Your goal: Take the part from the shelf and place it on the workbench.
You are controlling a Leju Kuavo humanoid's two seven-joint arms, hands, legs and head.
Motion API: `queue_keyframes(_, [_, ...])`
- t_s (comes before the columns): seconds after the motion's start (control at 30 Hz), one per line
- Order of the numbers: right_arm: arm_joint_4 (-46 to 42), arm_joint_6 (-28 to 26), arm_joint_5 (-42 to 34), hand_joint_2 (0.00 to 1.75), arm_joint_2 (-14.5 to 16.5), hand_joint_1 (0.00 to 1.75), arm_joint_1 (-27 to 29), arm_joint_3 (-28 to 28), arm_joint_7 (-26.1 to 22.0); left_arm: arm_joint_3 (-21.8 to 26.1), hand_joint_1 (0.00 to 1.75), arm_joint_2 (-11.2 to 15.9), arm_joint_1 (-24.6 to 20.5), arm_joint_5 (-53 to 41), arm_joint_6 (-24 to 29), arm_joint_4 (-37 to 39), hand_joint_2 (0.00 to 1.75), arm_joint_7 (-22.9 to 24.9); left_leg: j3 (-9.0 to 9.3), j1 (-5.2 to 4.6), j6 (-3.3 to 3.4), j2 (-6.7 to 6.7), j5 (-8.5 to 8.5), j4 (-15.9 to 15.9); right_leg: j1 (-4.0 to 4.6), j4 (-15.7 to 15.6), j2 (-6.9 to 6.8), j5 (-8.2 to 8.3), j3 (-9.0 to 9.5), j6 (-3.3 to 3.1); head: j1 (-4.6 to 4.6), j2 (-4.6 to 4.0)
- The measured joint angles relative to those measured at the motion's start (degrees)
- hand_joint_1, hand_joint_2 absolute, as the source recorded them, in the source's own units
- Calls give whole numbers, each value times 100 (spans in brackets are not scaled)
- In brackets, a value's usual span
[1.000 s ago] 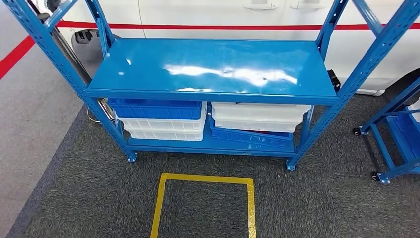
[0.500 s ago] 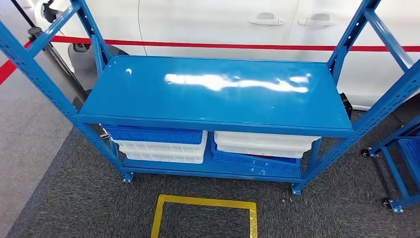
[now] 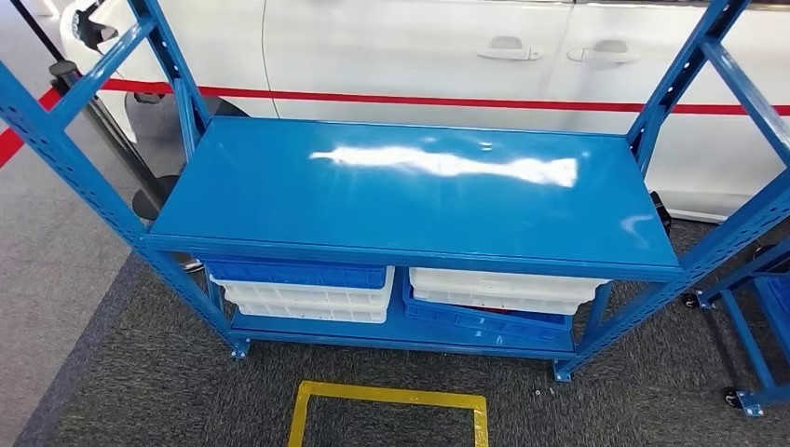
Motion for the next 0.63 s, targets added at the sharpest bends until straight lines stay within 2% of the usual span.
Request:
queue_keyframes(0.07, [0,0,0,0,-3,0,1,-2,-1,-6,0,-2,5,0,-1,0,175,3,11,-4,24,-6,57,-14,8,-22,-8,-12,21,-151,17,0])
queue_keyframes(0.1, [0,0,0,0,-4,0,0,-3,-1,-8,0,-2,2,0,-1,0,175,3,14,-11,46,-7,64,-15,10,-39,-10,16,32,-182,19,0])
queue_keyframes(0.23, [-1,0,0,0,-4,0,2,-4,-1,-13,0,-2,1,0,-2,0,175,4,25,-16,91,-8,45,-15,8,-109,-8,63,78,-87,19,0])
queue_keyframes(0.37, [0,5,0,0,-4,0,2,-4,4,-13,0,-2,1,-1,7,0,175,7,23,-21,119,-8,30,-15,2,-144,-8,74,99,-17,18,0])
queue_keyframes(0.5, [0,28,0,0,-4,0,1,-4,26,-13,0,-2,0,-4,8,0,175,13,25,-31,137,-8,12,-15,-15,-159,-8,62,108,112,16,0])
queue_keyframes(0.57, [0,41,0,0,-3,0,-1,-4,45,-14,0,-1,-2,-14,1,0,175,8,27,-34,141,-8,4,-15,-19,-161,-9,54,109,151,15,0])
queue_keyframes(0.6, [-1,50,0,44,-3,0,-2,-7,55,-16,0,1,-3,-31,-2,0,175,1,29,-34,141,-8,2,-17,-20,-161,-9,50,109,161,15,0])
queue_keyframes(0.63, [-1,55,0,58,-3,0,-2,-7,60,-17,0,1,-5,-39,-3,0,175,-4,30,-34,141,-8,0,-17,-20,-161,-9,48,110,164,15,0])
